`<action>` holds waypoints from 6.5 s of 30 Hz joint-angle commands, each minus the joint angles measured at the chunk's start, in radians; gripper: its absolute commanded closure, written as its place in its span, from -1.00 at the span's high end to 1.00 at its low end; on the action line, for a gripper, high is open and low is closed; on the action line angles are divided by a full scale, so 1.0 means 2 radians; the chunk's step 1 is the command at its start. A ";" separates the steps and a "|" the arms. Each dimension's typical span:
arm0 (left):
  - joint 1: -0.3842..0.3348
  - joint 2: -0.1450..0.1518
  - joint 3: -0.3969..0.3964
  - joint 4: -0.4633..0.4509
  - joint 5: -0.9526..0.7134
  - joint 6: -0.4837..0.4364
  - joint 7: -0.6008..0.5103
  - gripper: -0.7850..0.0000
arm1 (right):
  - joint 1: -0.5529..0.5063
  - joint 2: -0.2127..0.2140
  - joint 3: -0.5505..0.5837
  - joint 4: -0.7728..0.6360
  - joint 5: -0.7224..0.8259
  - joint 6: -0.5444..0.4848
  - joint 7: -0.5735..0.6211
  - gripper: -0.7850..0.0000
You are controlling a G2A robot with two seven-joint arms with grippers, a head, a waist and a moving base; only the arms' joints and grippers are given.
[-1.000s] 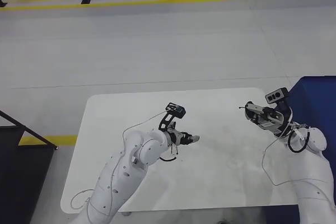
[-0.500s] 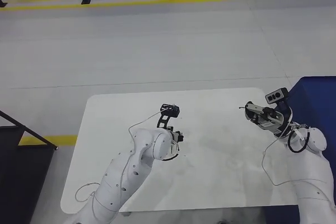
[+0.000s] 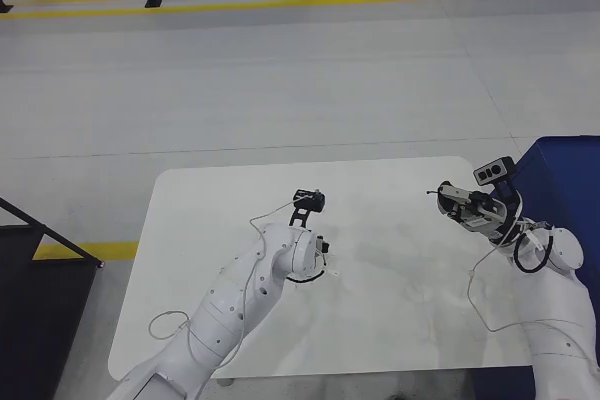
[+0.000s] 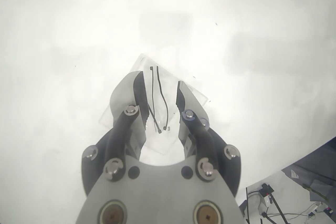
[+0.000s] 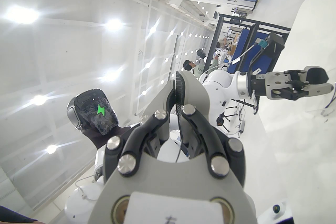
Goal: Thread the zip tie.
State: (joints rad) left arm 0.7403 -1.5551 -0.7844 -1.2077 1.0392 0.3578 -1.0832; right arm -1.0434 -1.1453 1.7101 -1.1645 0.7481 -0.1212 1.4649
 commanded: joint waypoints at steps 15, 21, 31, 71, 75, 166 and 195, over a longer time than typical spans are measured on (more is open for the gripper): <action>-0.022 -0.019 0.016 0.062 -0.004 0.004 0.002 -0.58 | 0.000 0.000 0.000 0.000 0.000 0.000 0.000 -1.00; -0.029 -0.025 0.018 0.083 -0.005 0.005 0.008 -0.69 | 0.000 0.000 0.000 0.000 0.000 0.000 0.000 -1.00; -0.032 -0.032 0.016 0.100 0.000 0.009 0.014 -0.73 | 0.000 0.000 0.000 0.000 0.000 0.000 0.000 -1.00; -0.019 -0.041 -0.008 0.104 0.036 0.005 0.013 -1.00 | 0.000 0.000 0.000 0.000 0.000 0.000 0.000 -1.00; -0.020 -0.043 -0.008 0.110 0.039 0.006 0.013 -1.00 | 0.000 0.000 0.000 0.000 0.000 0.000 0.000 -1.00; 0.271 -0.015 -0.113 -0.282 -0.185 -0.294 0.487 -1.00 | -0.050 0.021 -0.059 -0.086 -0.035 0.214 0.024 -1.00; 0.268 -0.012 -0.132 -0.262 -0.386 -0.419 0.475 -1.00 | -0.038 0.109 -0.269 -0.145 0.343 0.412 -0.173 -1.00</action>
State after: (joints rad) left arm 1.2763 -1.5782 -1.0485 -1.7310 0.2633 -0.4801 -0.1333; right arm -1.1203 -0.9271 1.1712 -1.4538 1.4550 0.7031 1.1179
